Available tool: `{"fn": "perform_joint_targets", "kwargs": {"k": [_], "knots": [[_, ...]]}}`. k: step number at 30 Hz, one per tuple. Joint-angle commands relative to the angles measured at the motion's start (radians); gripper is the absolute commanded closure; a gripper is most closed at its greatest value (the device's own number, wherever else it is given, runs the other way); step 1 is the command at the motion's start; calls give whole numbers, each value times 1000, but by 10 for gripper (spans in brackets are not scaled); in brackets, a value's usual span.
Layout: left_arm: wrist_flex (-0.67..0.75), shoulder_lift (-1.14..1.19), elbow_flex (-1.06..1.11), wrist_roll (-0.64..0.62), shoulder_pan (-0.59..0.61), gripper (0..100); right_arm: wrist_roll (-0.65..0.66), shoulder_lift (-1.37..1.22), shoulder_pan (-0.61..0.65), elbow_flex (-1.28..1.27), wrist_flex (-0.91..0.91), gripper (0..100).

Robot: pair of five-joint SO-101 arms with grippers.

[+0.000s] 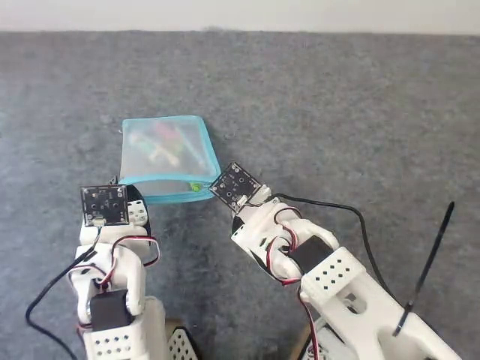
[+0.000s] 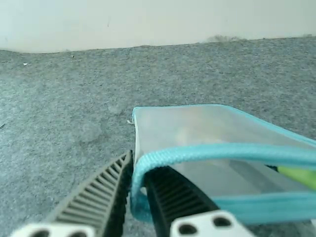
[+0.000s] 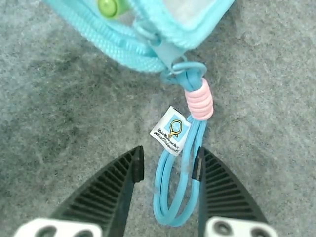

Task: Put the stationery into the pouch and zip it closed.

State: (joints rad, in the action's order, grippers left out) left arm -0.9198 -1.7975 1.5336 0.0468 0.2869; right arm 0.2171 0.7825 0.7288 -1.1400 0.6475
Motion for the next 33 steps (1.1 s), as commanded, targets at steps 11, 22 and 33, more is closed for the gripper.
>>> {"fn": "perform_joint_targets", "kwargs": {"k": [11, 22, 33], "knots": [[0, -3, -5, -11, -9, 988, -12, 31, 7, 8, -16, 826], [5, -3, 1, -9, -9, 988, -8, 31, 8, 40, 12, 824], [28, -3, -1, -11, -9, 988, -2, -134, 8, 255, -13, 823]]}}
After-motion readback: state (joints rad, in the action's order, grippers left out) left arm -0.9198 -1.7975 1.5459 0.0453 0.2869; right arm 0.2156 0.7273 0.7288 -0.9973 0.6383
